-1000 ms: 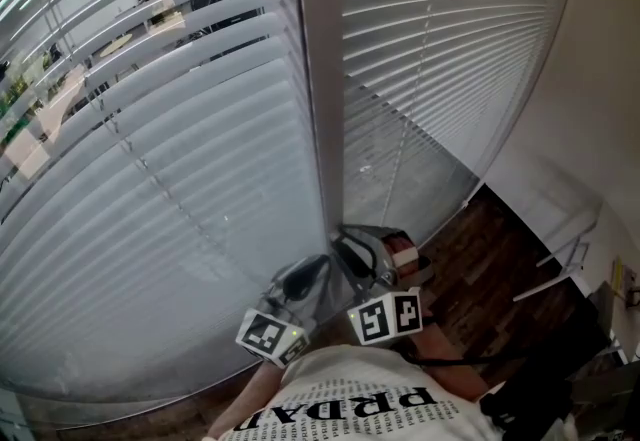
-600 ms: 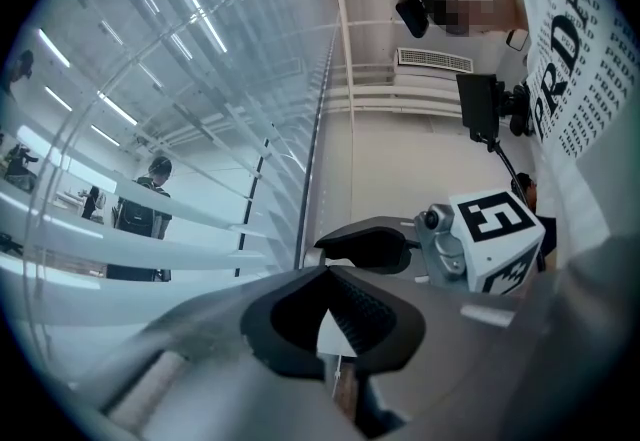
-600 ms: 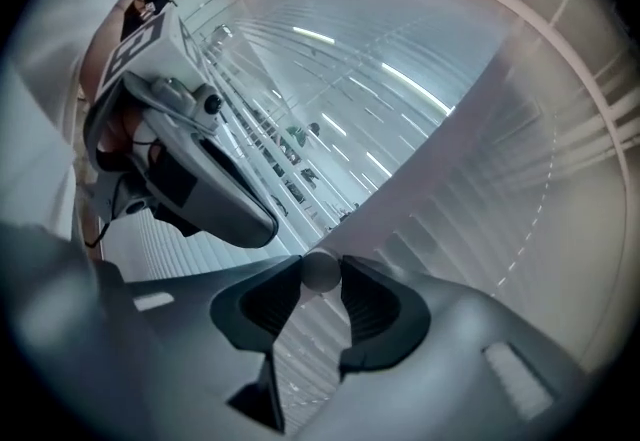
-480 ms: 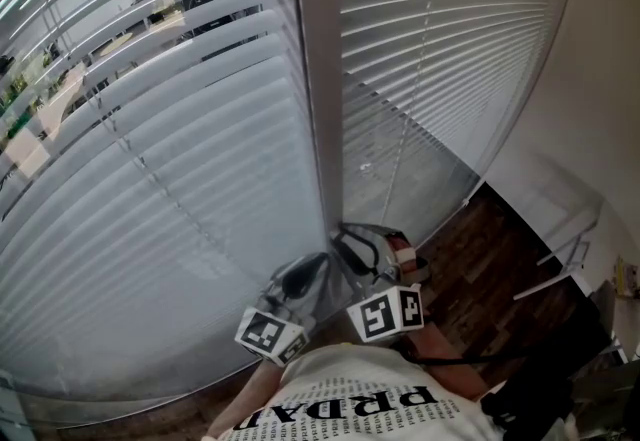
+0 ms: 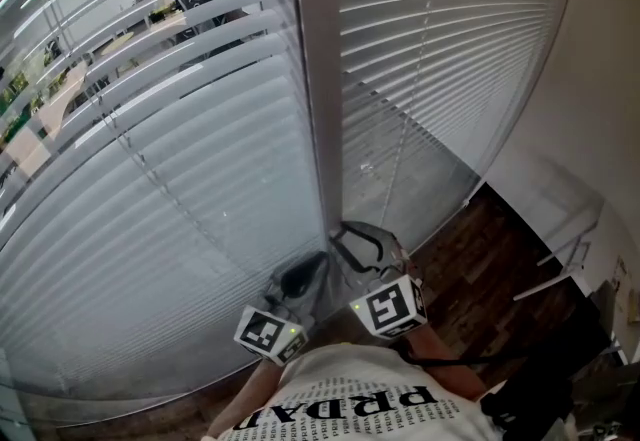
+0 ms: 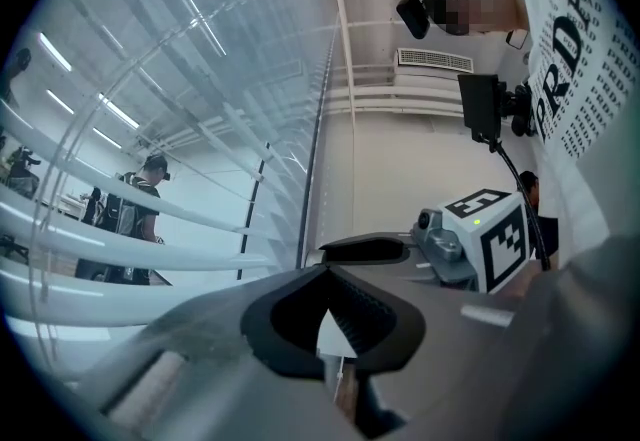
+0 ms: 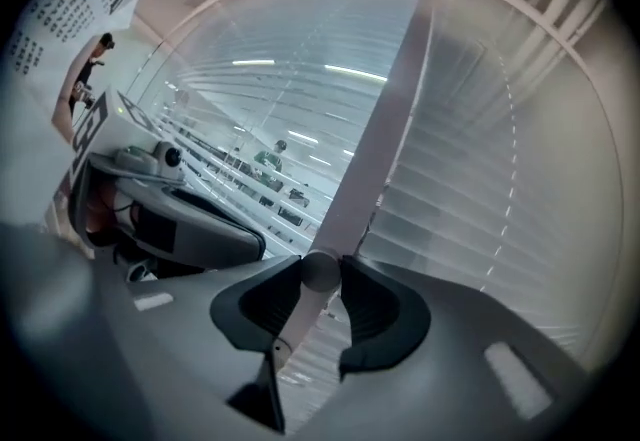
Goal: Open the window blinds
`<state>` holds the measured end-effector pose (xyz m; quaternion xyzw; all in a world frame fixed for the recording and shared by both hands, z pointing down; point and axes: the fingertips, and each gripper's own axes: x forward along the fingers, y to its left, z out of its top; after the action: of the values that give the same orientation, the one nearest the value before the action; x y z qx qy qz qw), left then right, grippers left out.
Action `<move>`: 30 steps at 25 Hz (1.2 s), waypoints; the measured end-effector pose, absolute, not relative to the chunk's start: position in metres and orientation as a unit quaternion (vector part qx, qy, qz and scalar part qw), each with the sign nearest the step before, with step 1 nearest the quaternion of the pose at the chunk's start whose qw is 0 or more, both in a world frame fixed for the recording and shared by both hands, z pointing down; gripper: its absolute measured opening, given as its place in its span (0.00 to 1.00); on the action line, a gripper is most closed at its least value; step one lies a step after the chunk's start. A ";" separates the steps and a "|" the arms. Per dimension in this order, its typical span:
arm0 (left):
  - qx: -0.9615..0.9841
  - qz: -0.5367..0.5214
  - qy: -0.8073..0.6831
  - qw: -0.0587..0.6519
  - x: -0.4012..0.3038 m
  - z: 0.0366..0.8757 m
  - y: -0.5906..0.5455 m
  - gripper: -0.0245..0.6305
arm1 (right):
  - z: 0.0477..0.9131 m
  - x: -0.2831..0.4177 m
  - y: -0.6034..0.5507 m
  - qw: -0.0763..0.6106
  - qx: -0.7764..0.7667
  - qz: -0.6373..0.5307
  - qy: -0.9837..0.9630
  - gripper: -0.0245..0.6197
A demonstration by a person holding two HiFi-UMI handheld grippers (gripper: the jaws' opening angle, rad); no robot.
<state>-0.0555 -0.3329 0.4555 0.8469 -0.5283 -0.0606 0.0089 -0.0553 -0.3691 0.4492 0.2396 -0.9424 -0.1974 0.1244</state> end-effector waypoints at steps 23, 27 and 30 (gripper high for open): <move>0.845 -0.077 -0.528 0.012 -0.053 0.447 -0.333 0.03 | 0.447 -0.050 -0.376 0.024 0.236 -0.001 -0.972 0.25; 0.845 -0.083 -0.528 0.013 -0.052 0.444 -0.333 0.03 | 0.447 -0.050 -0.376 0.012 0.230 0.023 -0.973 0.25; 0.846 -0.076 -0.527 0.011 -0.050 0.447 -0.333 0.03 | 0.448 -0.047 -0.377 0.007 0.228 0.032 -0.973 0.25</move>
<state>-0.0497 -0.3334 0.4474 0.8463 -0.5272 -0.0761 0.0114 -0.0465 -0.3768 0.4482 0.2284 -0.9730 0.0323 0.0069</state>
